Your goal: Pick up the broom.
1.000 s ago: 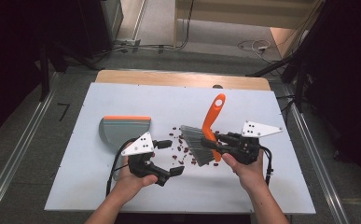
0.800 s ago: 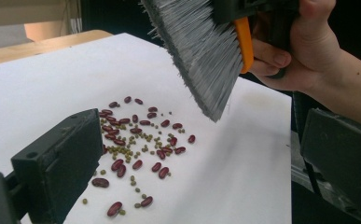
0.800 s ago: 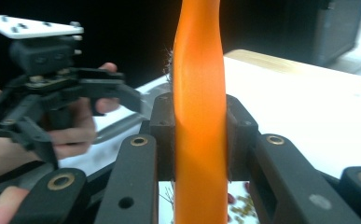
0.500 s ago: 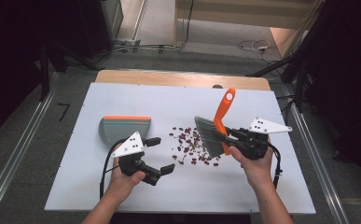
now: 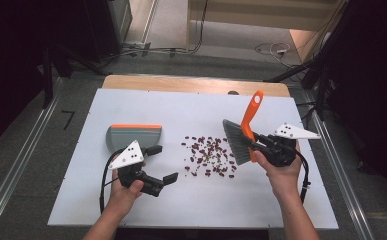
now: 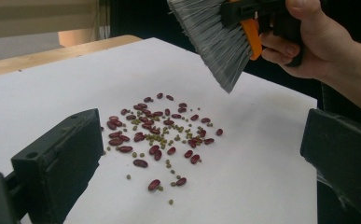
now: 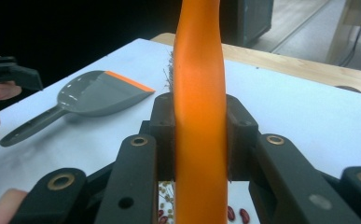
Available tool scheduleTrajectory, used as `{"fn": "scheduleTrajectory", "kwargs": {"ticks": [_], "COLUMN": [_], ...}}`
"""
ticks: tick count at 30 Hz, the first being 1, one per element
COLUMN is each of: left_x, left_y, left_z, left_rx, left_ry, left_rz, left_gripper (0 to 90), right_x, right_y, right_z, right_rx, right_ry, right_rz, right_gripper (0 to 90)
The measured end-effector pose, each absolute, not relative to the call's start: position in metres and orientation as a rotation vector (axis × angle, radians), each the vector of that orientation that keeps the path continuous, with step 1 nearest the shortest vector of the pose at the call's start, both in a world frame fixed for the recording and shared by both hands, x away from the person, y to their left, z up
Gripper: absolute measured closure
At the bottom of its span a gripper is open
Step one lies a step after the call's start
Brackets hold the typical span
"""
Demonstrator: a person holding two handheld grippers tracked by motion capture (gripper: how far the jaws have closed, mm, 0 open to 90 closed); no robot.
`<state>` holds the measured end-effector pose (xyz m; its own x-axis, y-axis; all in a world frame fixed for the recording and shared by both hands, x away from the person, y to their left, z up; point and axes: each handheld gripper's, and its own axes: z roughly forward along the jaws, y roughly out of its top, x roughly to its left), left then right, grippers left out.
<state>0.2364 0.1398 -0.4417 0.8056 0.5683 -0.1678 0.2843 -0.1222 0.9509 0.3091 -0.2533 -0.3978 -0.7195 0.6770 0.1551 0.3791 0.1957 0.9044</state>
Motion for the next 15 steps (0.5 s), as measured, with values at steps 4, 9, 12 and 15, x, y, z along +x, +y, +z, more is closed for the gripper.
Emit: {"fn": "scheduleTrajectory", "kwargs": {"ticks": [4,9,12,15], "left_x": [0.236,0.235,0.235,0.235], "left_y": [0.144,0.151,0.153,0.155], "left_z": [-0.441,-0.442,-0.443,-0.443], "left_rx": [1.711,1.707,1.701,1.700], "left_ry": [0.670,0.685,0.691,0.698], "left_rz": [0.283,0.292,0.301,0.305], "left_gripper": [0.0,0.0,0.0,0.0], "right_x": [0.311,0.314,0.316,0.319], "right_y": [-0.258,-0.266,-0.269,-0.273], "right_z": [-0.398,-0.400,-0.401,-0.403], "right_rx": [1.026,1.058,1.074,1.102], "right_ry": [2.183,2.168,2.160,2.151], "right_rz": [1.514,1.479,1.461,1.439], "right_gripper": [68.9,68.8,68.9,68.8]}}
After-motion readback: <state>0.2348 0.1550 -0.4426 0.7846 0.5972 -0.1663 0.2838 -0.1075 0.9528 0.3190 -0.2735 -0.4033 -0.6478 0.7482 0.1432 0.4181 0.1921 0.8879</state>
